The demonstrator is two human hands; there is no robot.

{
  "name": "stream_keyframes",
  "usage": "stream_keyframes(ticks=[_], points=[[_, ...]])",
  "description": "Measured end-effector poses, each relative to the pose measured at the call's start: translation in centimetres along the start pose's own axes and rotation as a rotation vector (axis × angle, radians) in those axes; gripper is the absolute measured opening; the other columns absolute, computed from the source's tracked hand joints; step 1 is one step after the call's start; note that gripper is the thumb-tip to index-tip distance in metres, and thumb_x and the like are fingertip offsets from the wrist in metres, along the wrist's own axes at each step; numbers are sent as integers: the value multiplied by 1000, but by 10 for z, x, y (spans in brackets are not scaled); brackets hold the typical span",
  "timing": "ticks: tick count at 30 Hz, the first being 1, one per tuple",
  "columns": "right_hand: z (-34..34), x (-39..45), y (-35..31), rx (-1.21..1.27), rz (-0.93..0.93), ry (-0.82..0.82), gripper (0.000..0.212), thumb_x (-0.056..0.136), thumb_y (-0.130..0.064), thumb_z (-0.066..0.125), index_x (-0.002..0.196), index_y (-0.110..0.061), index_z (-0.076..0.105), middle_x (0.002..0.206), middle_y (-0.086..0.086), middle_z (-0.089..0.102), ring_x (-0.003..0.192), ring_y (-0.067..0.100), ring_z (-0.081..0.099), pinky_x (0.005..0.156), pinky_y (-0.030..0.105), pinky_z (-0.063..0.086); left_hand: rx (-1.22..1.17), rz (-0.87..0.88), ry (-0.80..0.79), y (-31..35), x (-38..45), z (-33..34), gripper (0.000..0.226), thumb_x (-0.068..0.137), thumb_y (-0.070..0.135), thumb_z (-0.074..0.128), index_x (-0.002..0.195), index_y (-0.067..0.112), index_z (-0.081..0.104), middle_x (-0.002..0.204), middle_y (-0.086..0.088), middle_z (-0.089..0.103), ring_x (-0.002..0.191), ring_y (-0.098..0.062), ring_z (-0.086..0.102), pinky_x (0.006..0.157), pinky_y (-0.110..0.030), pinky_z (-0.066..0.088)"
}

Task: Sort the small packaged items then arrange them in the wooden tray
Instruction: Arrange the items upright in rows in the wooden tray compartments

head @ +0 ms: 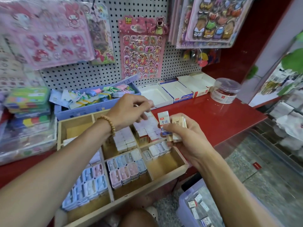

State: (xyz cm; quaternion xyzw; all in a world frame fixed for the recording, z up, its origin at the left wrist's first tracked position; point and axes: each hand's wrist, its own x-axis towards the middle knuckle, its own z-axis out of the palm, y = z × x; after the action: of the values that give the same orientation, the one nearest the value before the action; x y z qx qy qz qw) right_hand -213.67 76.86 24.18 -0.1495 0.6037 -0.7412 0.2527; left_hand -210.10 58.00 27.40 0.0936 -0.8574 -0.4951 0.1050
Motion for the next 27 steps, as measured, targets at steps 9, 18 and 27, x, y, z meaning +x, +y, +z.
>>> stream_keyframes(ticks=[9, 18, 27], points=[[43, -34, -6, -10, -6, -38, 19, 84, -6, 74, 95, -8, 59, 71, 8, 63, 53, 16, 56, 47, 29, 46, -187, 7, -142, 21, -59, -26, 9, 84, 7, 70, 87, 15, 72, 66, 7, 70, 63, -5, 65, 55, -18, 52], [72, -53, 3, 205, 215, 140, 27, 92, -37, 68, 105, -14, 63, 82, 8, 63, 60, 15, 63, 45, 22, 46, -52, -78, 77, 1, -105, -77, 19, 86, -1, 68, 97, 14, 71, 75, -1, 64, 69, -20, 69, 61, -27, 59], [97, -63, 11, 380, 334, 156, 15, 99, -28, 56, 91, -16, 54, 62, 3, 57, 60, 21, 59, 40, 22, 46, 327, -140, 150, -45, -134, -122, 22, 87, 6, 66, 87, 28, 70, 72, 2, 60, 62, -14, 62, 57, -23, 46]])
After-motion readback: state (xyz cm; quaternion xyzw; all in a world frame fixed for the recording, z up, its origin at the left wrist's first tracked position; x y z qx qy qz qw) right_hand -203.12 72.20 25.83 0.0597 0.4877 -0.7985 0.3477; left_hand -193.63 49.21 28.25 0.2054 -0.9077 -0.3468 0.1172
